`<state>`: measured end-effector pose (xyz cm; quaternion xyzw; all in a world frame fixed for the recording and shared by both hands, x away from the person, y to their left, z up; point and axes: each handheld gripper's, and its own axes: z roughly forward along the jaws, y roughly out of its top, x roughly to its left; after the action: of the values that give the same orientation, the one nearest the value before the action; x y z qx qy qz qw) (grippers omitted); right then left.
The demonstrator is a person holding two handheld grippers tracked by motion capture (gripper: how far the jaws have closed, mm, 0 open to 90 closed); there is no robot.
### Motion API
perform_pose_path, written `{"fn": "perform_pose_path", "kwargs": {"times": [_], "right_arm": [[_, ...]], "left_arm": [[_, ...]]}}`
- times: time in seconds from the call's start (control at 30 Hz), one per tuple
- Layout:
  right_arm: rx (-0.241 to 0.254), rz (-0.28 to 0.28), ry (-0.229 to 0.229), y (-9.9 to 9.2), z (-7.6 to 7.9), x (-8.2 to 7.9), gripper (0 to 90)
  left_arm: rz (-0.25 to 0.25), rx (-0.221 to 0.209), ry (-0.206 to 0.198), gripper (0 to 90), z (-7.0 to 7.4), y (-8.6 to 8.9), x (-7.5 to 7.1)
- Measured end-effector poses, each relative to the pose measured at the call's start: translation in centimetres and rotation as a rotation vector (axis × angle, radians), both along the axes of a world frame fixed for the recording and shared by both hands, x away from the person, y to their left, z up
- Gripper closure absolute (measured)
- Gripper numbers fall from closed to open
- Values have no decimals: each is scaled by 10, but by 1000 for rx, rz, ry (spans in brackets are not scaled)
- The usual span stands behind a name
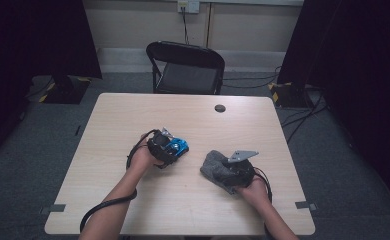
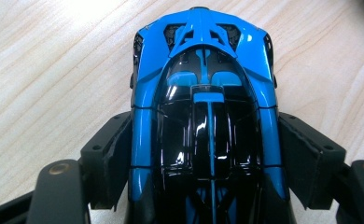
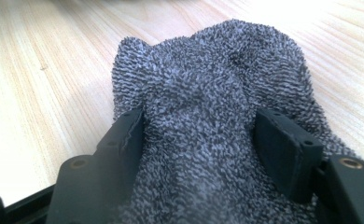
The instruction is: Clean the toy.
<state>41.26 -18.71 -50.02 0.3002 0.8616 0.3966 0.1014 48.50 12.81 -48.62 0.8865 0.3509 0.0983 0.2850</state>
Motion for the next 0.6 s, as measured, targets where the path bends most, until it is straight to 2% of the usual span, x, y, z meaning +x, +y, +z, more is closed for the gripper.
{"fn": "perform_pose_path", "kwargs": {"times": [0.1,0.27,0.4,0.53,0.6], "right_arm": [[-1,-4,3,0,0,0,354],[1,-8,2,0,0,0,356],[2,-10,2,0,0,0,358],[4,-10,3,0,0,0,358],[3,-12,2,0,0,0,361]], "left_arm": [[22,20,9,259,2,-2,0],[50,18,15,260,2,-4,-2],[67,33,18,261,3,-6,-4],[77,33,21,261,5,-7,-5],[81,20,31,261,7,-5,-5]]}}
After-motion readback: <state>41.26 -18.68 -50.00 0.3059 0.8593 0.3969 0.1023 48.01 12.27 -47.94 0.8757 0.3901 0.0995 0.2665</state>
